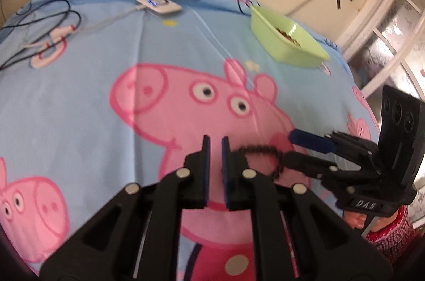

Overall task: Organize jewelry
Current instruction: 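Grasp the dark bead bracelet with the right gripper while the left gripper grasps it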

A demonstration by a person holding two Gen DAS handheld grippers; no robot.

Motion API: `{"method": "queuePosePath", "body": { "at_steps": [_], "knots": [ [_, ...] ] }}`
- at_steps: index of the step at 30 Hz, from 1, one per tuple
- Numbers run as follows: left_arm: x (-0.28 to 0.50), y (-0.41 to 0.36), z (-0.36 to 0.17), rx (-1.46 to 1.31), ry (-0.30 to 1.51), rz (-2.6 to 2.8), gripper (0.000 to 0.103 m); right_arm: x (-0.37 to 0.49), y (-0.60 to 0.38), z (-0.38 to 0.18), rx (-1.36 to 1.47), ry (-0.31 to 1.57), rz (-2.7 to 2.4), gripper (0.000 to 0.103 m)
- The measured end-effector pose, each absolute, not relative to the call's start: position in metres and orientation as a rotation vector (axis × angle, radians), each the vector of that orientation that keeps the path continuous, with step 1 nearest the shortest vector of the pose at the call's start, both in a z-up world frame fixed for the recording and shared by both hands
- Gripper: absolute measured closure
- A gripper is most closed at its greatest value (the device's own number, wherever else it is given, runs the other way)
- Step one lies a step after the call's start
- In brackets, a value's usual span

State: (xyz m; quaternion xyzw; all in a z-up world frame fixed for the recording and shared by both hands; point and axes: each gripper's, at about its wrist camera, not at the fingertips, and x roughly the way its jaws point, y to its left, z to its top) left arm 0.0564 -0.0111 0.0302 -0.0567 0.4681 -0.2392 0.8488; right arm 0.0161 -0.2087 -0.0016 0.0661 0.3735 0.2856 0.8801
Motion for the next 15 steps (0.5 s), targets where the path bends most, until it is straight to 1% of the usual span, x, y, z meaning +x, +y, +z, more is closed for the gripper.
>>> {"method": "queuePosePath", "body": {
  "at_steps": [1,2,5,6,7,8,9,10,11,12,15],
  "knots": [
    [0.054,-0.013,0.028,-0.118,0.989,-0.511,0.076,0.015,-0.202,-0.002,0.116,0.783,0.589,0.086],
    [0.051,-0.014,0.026,-0.112,0.980,-0.514,0.065,0.018,-0.197,-0.004,0.097,0.786,0.578,0.086],
    [0.042,-0.026,0.023,-0.050,0.955,-0.510,0.064,0.020,-0.187,-0.010,0.042,0.794,0.532,0.087],
    [0.041,-0.028,0.022,-0.040,0.952,-0.512,0.064,0.020,-0.183,-0.010,0.015,0.791,0.516,0.089],
    [0.038,-0.031,0.019,-0.019,0.948,-0.509,0.064,0.018,-0.180,-0.010,-0.010,0.788,0.500,0.094],
    [0.035,-0.035,0.017,0.015,0.938,-0.493,0.065,0.018,-0.177,-0.010,-0.036,0.785,0.483,0.099],
    [0.029,-0.038,0.016,0.056,0.912,-0.471,0.071,0.017,-0.175,-0.010,-0.050,0.785,0.481,0.103],
    [0.027,-0.040,0.016,0.078,0.905,-0.454,0.075,0.018,-0.178,-0.012,-0.052,0.785,0.486,0.103],
    [0.025,-0.043,0.016,0.087,0.903,-0.460,0.084,0.017,-0.179,-0.012,-0.054,0.785,0.488,0.103],
    [0.024,-0.043,0.016,0.084,0.907,-0.476,0.090,0.016,-0.180,-0.013,-0.054,0.785,0.489,0.103],
    [0.019,-0.049,0.017,0.104,0.898,-0.473,0.094,0.011,-0.183,-0.013,-0.044,0.780,0.491,0.103]
  ]
}}
